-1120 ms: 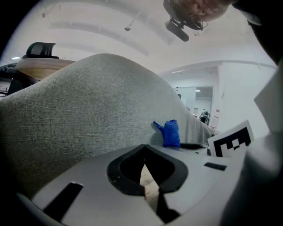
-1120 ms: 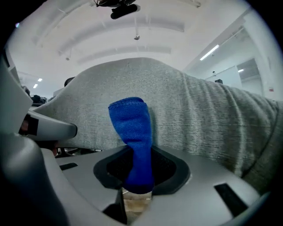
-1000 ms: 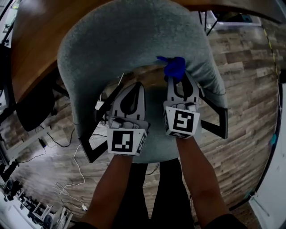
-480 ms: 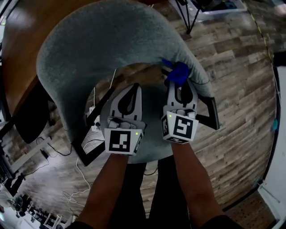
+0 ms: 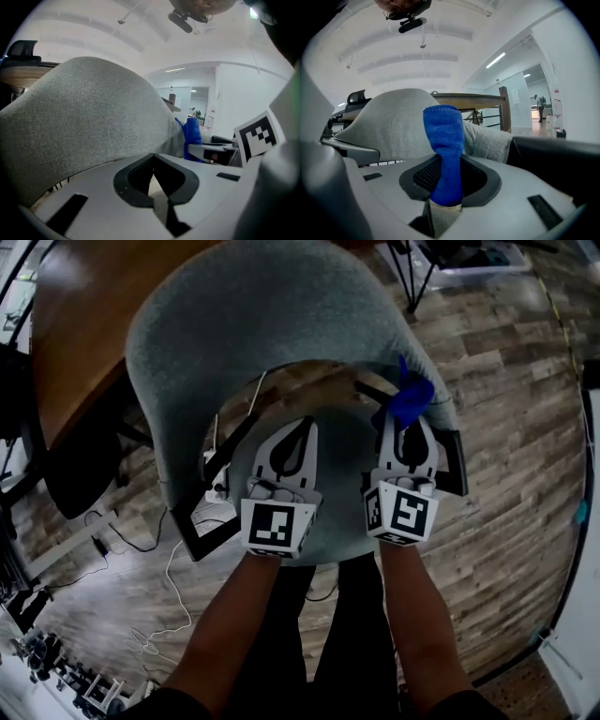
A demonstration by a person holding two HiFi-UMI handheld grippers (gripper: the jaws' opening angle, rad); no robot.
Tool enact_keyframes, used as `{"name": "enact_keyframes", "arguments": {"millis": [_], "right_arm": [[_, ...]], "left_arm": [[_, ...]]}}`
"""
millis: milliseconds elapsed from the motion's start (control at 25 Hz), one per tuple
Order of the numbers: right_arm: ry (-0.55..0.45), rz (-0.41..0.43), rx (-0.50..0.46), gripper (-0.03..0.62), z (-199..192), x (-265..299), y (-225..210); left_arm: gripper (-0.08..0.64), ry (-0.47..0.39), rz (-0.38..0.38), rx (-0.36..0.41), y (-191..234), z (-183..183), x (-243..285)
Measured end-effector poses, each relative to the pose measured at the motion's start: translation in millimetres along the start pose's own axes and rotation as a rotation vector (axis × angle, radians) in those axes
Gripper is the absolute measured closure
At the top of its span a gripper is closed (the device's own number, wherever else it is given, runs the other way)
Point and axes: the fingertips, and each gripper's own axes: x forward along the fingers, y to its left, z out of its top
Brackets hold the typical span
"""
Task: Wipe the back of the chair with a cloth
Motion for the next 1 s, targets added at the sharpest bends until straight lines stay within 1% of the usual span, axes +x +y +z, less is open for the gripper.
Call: {"name": "enact_keyframes", "arguments": {"millis": [160,280,360,440,520,600,640,720,800,920,1000], "right_arm": [[-0.002,0.058,-0.038,0.474,29.7,-23.3,18.4],[-0.01,0.143,-0.067,0.474,57.4,-45.7,44.7],[-0.005,0.226,-0.102,0.474,76.0,-61.2,66.3],[0.017,0.288,-0.132,0.474,91.6,-79.5,87.0],[0.037,0.31,-0.149,0.474,108.7,-92.1,103.5],[0.02,0.318,-0.162,0.474,134.8,-89.3,115.8],[0.003,0.324,-0.164,0.474,149.2,-85.8,121.8],[-0.023,0.337,-0.167,0.474,173.5,-82.5,133.8],[-0.032,0.352,-0.169,0.474,189.0,-83.0,144.6],[-0.007,0.387,-0.155,0.474,206.3,-99.0,164.4],[0.006,0.423,-0.15,0.474,218.7,-117.8,178.4]], "left_arm": [[0.561,-0.002,0.028,-0.015,-3.1,20.5,-27.3],[0.561,0.003,0.036,-0.019,0.0,40.5,-52.1],[0.561,0.01,0.054,-0.052,6.1,56.3,-70.1],[0.561,0.011,0.074,-0.101,11.7,77.9,-92.8],[0.561,0.012,0.091,-0.15,20.1,98.7,-114.0],[0.561,-0.012,0.107,-0.17,32.8,122.2,-123.1],[0.561,-0.028,0.109,-0.17,38.4,134.0,-125.5],[0.561,-0.042,0.088,-0.154,42.2,155.1,-130.4],[0.561,-0.034,0.053,-0.111,38.1,173.9,-135.8],[0.561,-0.019,0.015,-0.058,27.7,196.5,-155.6],[0.561,-0.027,0.01,-0.062,20.2,211.5,-178.1]]}}
